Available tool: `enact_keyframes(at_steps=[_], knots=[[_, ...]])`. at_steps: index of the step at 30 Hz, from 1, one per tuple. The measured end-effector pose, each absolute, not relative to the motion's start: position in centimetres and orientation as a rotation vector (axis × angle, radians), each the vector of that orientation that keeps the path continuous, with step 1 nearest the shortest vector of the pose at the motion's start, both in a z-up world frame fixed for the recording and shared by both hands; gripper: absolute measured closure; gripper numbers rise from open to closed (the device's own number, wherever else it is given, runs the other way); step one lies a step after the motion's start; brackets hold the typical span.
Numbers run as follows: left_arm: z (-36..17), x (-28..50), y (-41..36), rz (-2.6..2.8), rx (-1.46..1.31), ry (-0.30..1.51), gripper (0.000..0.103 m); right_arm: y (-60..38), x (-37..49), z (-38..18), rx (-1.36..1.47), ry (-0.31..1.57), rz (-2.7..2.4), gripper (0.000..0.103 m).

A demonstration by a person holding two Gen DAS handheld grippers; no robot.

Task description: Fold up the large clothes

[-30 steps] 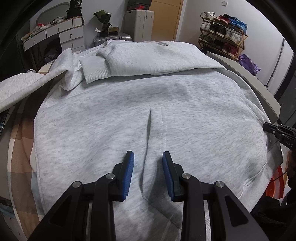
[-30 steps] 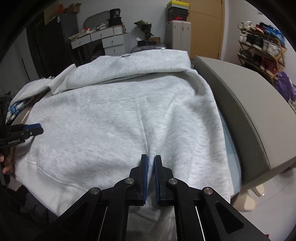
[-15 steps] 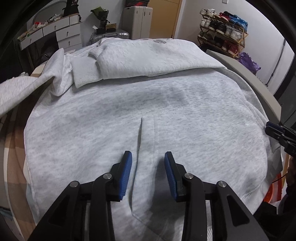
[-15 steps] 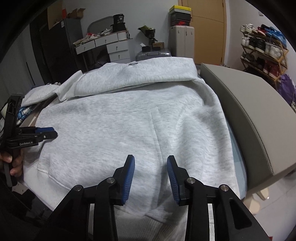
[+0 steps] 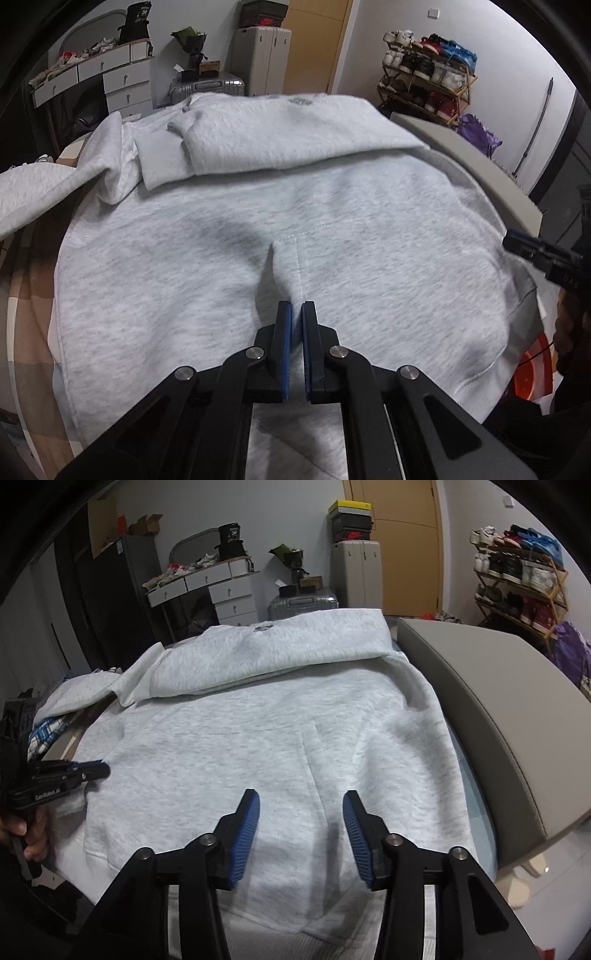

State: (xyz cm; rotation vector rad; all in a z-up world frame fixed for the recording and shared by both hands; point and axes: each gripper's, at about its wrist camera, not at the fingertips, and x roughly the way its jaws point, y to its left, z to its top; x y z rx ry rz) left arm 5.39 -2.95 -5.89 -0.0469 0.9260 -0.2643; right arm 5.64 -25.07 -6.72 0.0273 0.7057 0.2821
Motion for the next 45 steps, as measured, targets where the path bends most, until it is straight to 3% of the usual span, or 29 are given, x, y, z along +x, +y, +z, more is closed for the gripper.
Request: enact_keyframes(at_steps=[4, 6, 8, 10, 11, 13, 14, 19, 21, 23, 32, 33, 35, 36, 45], knots=[[-6.6, 5.3, -3.4, -0.258, -0.024, 0.956, 0.102, -24.4, 6.0, -6.5, 0.037, 0.7, 0.283, 0.056], [-6.1, 5.1, -3.1, -0.252, -0.03, 0.949, 0.099, -24.0, 5.9, -6.1, 0.034, 0.689, 0.3, 0.052], [-5.3, 4.9, -1.7, -0.224, -0.068, 0.932, 0.099, -23.9, 5.8, -6.0, 0.037, 0.679, 0.304, 0.032], [-4.1, 4.8, 0.7, -0.161, -0.115, 0.886, 0.095, -24.3, 5.8, -5.8, 0.063, 0.666, 0.303, 0.026], [-3.2, 4.5, 2.6, -0.103, -0.154, 0.847, 0.09, -24.4, 5.9, -5.8, 0.078, 0.666, 0.302, 0.023], [-2.1, 4.1, 5.7, -0.015, -0.219, 0.784, 0.055, -24.9, 6.4, -5.8, 0.122, 0.672, 0.296, 0.022], [-1.3, 3.6, 8.0, 0.054, -0.268, 0.733, 0.049, -25.1, 6.6, -5.8, 0.138, 0.677, 0.289, 0.022], [1.3, 2.0, 16.0, 0.295, -0.417, 0.615, 0.043, -25.3, 6.8, -5.8, 0.169, 0.688, 0.268, 0.022], [2.1, 0.9, 19.3, 0.402, -0.479, 0.563, 0.03, -25.3, 6.7, -5.8, 0.168, 0.685, 0.265, 0.021], [2.1, 0.0, 22.5, 0.506, -0.557, 0.534, 0.028, -25.3, 6.6, -5.8, 0.168, 0.684, 0.262, 0.02], [-0.5, 2.3, 29.6, 0.56, -0.835, 0.575, 0.028, -25.3, 7.0, -6.0, 0.16, 0.687, 0.26, 0.02], [-0.4, 2.6, 29.9, 0.579, -0.835, 0.562, 0.032, -25.1, 7.3, -5.8, 0.153, 0.684, 0.262, 0.02], [0.1, 3.3, 29.6, 0.624, -0.823, 0.556, 0.072, -24.8, 7.8, -5.2, 0.141, 0.673, 0.271, 0.02], [0.6, 3.5, 29.2, 0.639, -0.789, 0.561, 0.097, -24.7, 8.2, -4.8, 0.132, 0.661, 0.275, 0.02], [9.5, 6.8, 19.7, 0.498, -0.392, 0.376, 0.102, -24.8, 9.8, -3.3, 0.133, 0.578, 0.3, 0.017]])
